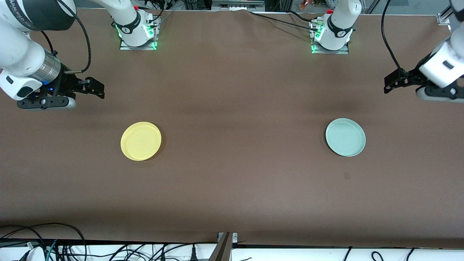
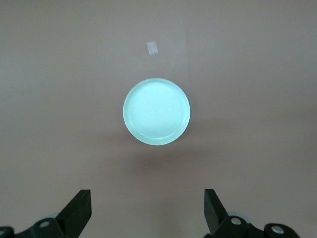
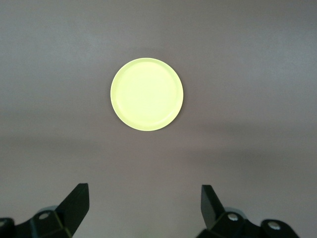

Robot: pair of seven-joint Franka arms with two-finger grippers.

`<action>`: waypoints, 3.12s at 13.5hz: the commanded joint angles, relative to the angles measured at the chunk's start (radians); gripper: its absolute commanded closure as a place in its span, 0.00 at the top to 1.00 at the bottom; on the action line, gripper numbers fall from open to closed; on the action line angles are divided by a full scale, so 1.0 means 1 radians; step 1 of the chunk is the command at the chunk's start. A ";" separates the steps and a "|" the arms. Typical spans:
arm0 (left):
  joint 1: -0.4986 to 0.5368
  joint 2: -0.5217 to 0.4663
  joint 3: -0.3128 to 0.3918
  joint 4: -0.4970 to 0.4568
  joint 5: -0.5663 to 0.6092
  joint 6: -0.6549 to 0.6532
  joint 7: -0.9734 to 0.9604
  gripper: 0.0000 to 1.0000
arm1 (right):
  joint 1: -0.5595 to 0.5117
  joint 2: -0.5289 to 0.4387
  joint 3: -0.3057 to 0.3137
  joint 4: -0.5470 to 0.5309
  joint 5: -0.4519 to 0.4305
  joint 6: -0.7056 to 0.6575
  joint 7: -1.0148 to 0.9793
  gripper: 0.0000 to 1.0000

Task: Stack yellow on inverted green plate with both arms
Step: 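Lower the left gripper to the rim of the green plate, then grasp the green plate rim with the left gripper and lift it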

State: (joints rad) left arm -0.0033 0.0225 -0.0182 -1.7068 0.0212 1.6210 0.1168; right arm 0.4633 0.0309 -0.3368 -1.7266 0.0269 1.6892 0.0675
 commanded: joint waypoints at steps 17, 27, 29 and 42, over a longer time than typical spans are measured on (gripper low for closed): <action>0.146 0.513 -0.006 -0.054 -0.061 0.528 0.710 1.00 | 0.001 0.001 -0.002 -0.014 -0.018 0.015 -0.002 1.00; 0.172 0.633 -0.008 -0.082 -0.063 0.674 0.845 0.00 | -0.002 0.021 -0.005 -0.013 -0.018 0.030 -0.002 1.00; 0.170 0.629 -0.009 -0.093 -0.064 0.674 0.845 0.00 | -0.002 0.021 -0.005 -0.013 -0.018 0.029 -0.002 1.00; -0.073 0.416 -0.081 0.223 0.184 0.239 0.634 0.00 | -0.005 0.035 -0.025 -0.013 -0.018 0.033 -0.027 1.00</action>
State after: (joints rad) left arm -0.0048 0.4135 -0.1085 -1.6098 0.1182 1.9651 0.8415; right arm 0.4610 0.0645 -0.3493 -1.7311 0.0258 1.7111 0.0649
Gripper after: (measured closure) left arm 0.969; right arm 0.000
